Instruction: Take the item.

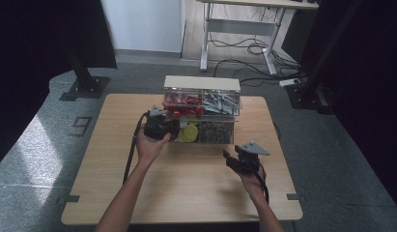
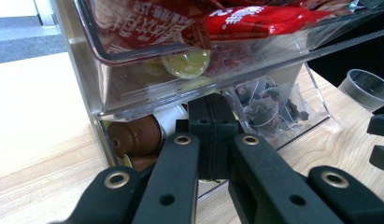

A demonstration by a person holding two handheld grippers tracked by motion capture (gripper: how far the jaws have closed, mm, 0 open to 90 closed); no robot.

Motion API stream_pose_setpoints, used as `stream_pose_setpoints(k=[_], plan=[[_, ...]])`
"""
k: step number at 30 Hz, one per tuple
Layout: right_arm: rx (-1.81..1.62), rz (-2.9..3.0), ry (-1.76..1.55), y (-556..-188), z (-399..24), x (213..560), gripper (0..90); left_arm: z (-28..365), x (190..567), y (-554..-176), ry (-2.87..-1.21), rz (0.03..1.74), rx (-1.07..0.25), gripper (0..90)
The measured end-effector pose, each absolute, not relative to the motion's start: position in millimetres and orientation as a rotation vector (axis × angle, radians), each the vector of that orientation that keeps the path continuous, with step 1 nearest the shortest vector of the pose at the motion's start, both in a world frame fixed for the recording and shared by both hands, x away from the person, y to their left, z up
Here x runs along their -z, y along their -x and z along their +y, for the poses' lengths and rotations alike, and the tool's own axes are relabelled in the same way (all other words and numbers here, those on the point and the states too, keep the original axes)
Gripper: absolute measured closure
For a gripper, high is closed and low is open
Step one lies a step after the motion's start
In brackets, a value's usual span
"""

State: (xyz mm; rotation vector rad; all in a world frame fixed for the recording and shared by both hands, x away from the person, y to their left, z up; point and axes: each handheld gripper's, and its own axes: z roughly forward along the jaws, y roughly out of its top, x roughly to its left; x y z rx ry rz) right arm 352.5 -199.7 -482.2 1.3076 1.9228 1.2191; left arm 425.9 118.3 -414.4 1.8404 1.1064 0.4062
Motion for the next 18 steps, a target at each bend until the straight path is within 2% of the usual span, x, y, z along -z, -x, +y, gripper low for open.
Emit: stream_pose_setpoints(k=[18], plan=[[-1.258,1.919,-1.305,-367.5,-193.2,475.2,48.6,117.2,414.6,-426.4,-1.84,1.106,-0.403,90.0]])
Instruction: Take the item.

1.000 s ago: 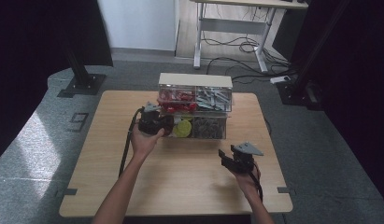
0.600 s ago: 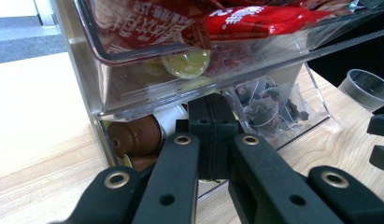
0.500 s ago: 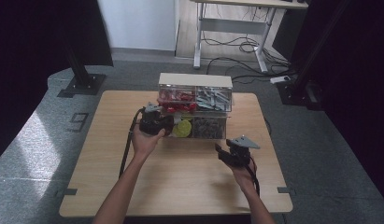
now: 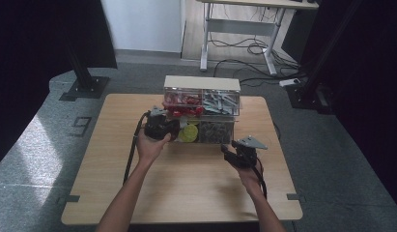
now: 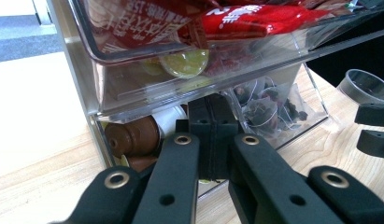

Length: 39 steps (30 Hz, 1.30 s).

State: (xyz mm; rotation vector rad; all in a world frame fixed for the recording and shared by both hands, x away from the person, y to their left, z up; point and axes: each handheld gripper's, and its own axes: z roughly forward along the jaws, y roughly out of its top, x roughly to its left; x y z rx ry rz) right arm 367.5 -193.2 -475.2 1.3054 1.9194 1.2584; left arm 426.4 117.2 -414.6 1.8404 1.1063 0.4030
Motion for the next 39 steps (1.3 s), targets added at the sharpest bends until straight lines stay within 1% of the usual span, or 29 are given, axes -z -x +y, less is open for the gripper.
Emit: stream_pose_setpoints(k=[13,20,39], plan=[[-1.265,1.924,-1.282,-379.5,-182.2,470.3,50.6,116.3,414.8,-426.3,-1.838,1.106,-0.402,90.0],[-1.259,1.941,-1.274,-385.3,-177.8,474.3,50.9,116.6,414.4,-426.0,-1.84,1.105,-0.402,90.0],[-1.264,1.937,-1.253,-399.4,-166.0,473.1,55.5,115.5,414.5,-427.2,-1.845,1.108,-0.39,90.0]])
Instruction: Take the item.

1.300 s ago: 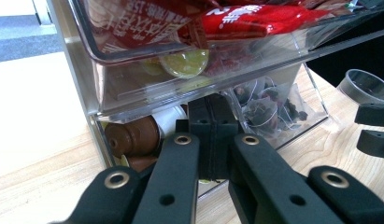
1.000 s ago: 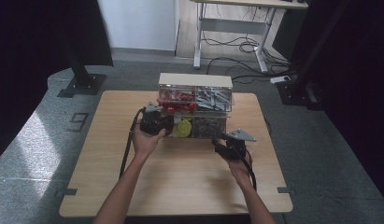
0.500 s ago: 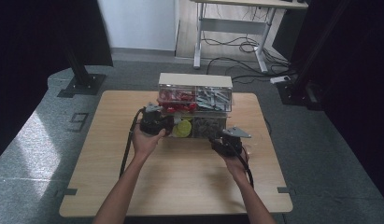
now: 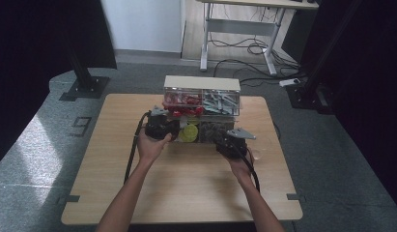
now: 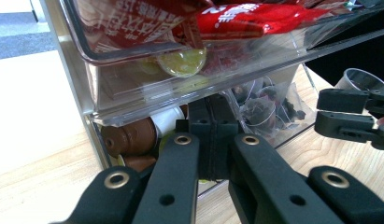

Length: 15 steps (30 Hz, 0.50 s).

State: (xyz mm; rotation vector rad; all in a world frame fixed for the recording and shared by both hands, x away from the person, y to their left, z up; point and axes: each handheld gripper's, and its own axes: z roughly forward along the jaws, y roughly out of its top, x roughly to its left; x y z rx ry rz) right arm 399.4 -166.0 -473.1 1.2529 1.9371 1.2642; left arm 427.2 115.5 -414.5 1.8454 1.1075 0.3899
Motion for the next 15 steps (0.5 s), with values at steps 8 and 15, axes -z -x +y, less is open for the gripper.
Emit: stream_pose_setpoints(k=[8,15], plan=[[-1.24,1.943,-1.235,-405.5,-157.7,476.2,57.4,115.9,413.0,-427.4,-1.852,1.103,-0.394,90.0],[-1.244,1.948,-1.244,-411.6,-155.1,481.4,58.8,115.4,413.2,-427.3,-1.85,1.102,-0.392,90.0]])
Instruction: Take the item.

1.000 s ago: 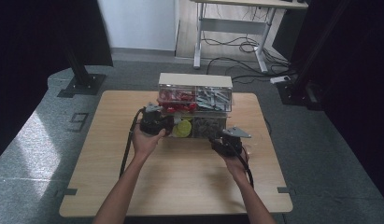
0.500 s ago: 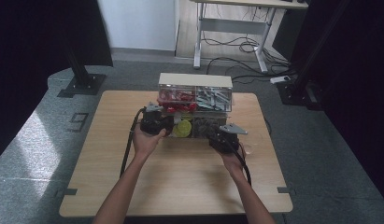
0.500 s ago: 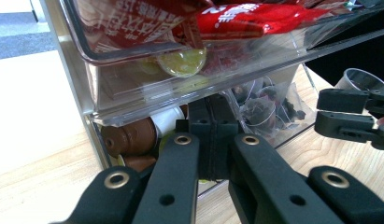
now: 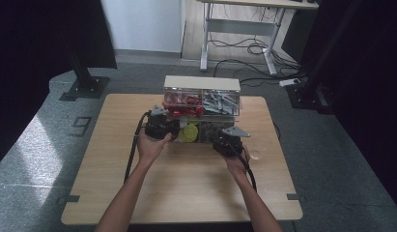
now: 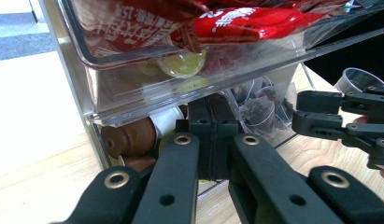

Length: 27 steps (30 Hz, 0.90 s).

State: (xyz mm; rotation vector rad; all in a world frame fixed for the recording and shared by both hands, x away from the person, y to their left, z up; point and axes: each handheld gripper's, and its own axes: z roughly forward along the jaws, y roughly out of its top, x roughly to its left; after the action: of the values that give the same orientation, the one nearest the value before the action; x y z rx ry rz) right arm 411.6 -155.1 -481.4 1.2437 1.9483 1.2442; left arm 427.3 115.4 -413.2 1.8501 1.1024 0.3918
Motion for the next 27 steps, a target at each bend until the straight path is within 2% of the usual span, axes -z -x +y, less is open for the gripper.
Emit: stream_pose_setpoints(k=[27], plan=[[-1.237,1.957,-1.227,-427.2,-142.9,481.9,62.1,114.0,414.0,-426.9,-1.847,1.105,-0.39,90.0]])
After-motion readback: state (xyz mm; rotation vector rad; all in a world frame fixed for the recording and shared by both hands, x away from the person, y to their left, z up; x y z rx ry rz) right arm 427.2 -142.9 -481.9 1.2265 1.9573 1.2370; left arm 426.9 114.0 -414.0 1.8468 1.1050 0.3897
